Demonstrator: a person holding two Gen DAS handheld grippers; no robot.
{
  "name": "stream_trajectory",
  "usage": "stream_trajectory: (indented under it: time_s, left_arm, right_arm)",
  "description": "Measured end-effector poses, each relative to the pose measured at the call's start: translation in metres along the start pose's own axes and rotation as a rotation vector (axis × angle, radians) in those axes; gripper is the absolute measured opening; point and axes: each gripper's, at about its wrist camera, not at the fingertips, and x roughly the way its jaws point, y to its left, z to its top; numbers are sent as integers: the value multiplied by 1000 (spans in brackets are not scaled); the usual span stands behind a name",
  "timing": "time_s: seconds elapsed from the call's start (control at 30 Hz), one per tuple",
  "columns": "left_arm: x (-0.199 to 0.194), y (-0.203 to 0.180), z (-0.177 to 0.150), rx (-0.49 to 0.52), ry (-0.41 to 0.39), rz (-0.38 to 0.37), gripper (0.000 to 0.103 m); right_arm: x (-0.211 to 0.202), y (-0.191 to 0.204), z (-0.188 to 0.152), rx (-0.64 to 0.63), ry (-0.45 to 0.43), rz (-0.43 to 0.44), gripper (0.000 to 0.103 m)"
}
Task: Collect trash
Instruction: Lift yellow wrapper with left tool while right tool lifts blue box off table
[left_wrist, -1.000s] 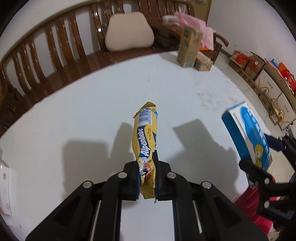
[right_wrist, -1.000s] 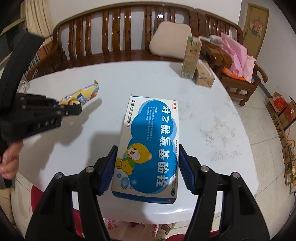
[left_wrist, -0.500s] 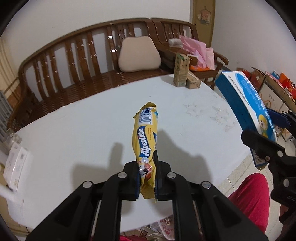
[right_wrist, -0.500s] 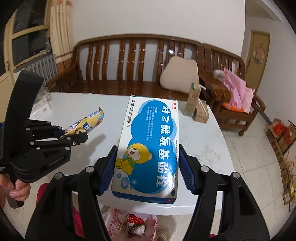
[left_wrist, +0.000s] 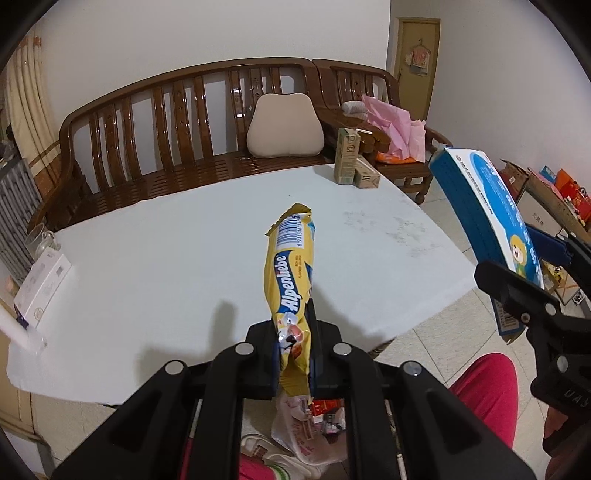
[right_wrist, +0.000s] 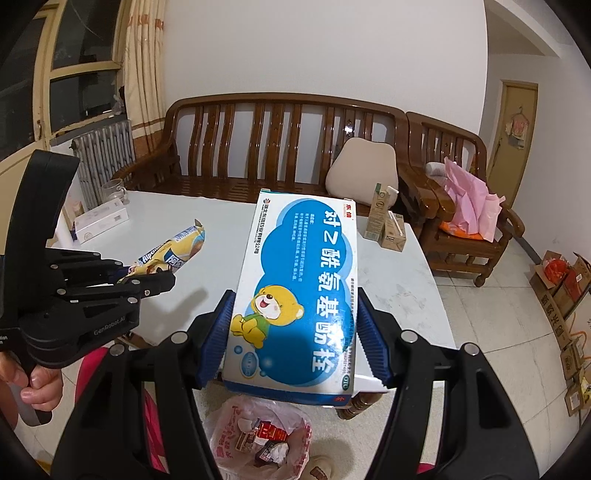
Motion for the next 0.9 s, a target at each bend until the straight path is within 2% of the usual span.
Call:
stream_trajectory:
  time_s: [0.53,0.9]
  left_arm:
    - [-14,-34,-54,14,21,-52,11]
    - [7,-45,-93,5,104,-124,11]
  right_arm:
    - [-35,12,-39,-23,3,-18,62]
    - [-24,21,-75,-15,86,-9,62]
